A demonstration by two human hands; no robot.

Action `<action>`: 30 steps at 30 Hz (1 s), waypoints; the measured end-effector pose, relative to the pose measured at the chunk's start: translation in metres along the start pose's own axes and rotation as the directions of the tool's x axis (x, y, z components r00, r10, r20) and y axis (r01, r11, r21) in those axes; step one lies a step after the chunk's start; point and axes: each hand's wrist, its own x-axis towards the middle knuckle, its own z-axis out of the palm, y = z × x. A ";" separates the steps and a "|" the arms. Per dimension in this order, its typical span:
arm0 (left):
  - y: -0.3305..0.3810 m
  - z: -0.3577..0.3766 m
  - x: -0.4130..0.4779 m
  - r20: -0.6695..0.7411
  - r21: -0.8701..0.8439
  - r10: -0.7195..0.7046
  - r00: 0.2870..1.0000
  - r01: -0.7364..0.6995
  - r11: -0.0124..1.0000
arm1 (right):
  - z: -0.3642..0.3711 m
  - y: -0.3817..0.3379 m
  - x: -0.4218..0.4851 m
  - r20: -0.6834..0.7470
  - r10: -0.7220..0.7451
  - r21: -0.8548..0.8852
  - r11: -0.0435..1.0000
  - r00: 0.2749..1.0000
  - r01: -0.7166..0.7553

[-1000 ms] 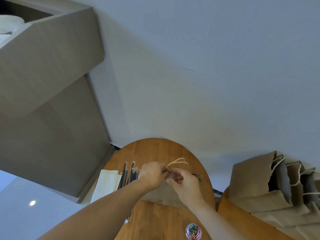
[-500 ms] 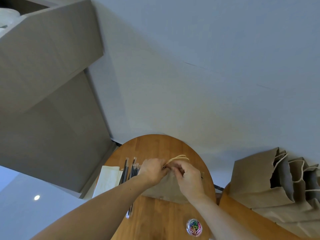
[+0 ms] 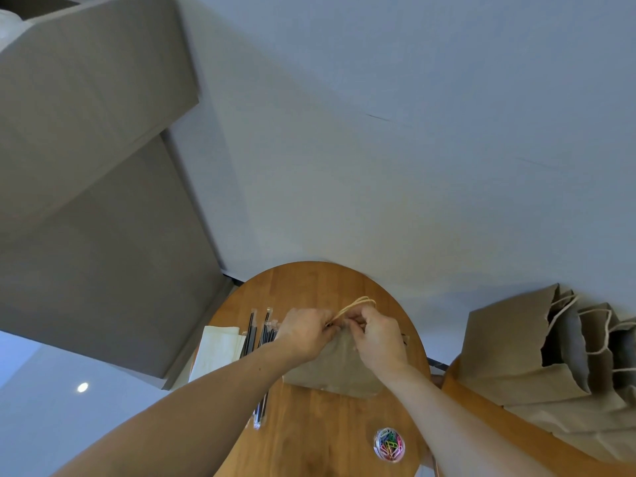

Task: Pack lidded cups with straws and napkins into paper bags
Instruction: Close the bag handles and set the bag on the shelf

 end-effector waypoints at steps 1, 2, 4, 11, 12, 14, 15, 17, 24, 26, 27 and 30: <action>-0.001 0.000 0.000 -0.005 -0.002 0.006 1.000 -0.006 1.000 | 0.001 0.001 0.001 0.013 -0.003 -0.020 1.000 1.000 0.003; -0.001 0.000 0.000 -0.010 0.002 0.014 1.000 -0.014 1.000 | 0.001 0.001 0.002 0.023 -0.013 -0.044 0.999 1.000 0.014; -0.002 0.000 0.000 -0.017 0.014 0.027 0.999 -0.027 1.000 | 0.002 0.001 0.001 0.047 -0.036 -0.092 0.995 0.998 0.040; -0.003 0.003 0.000 -0.042 -0.037 0.008 0.999 -0.010 0.999 | 0.003 0.007 0.000 0.163 -0.030 -0.234 0.970 0.986 0.068; -0.003 0.004 0.000 -0.044 -0.047 0.006 0.999 -0.009 0.999 | 0.003 0.008 0.000 0.181 -0.020 -0.269 0.961 0.983 0.069; -0.003 0.006 0.000 -0.044 -0.057 0.000 0.999 -0.003 0.998 | 0.003 0.008 0.001 0.197 0.003 -0.320 0.945 0.980 0.061; -0.003 0.008 0.000 -0.044 -0.058 -0.005 0.999 0.002 0.998 | 0.003 0.007 0.002 0.199 0.014 -0.332 0.942 0.980 0.054; -0.004 0.010 0.000 -0.051 -0.068 -0.016 0.999 0.013 0.998 | 0.002 0.004 0.004 0.207 0.039 -0.346 0.937 0.977 0.036; -0.007 0.014 -0.004 -0.062 -0.037 -0.014 0.998 0.012 0.999 | -0.002 -0.005 0.010 0.279 0.105 -0.380 0.925 0.954 0.009; -0.006 0.014 -0.005 -0.056 -0.019 -0.015 0.998 0.014 1.000 | -0.002 -0.007 0.009 0.295 0.104 -0.396 0.918 0.950 0.022; -0.006 0.014 -0.004 -0.054 -0.017 -0.020 0.998 0.019 1.000 | -0.002 -0.007 0.008 0.293 0.093 -0.404 0.914 0.952 0.035; -0.004 0.007 -0.002 -0.035 -0.033 -0.039 0.999 0.038 0.999 | -0.002 -0.006 -0.002 0.249 0.008 -0.324 0.943 0.968 0.075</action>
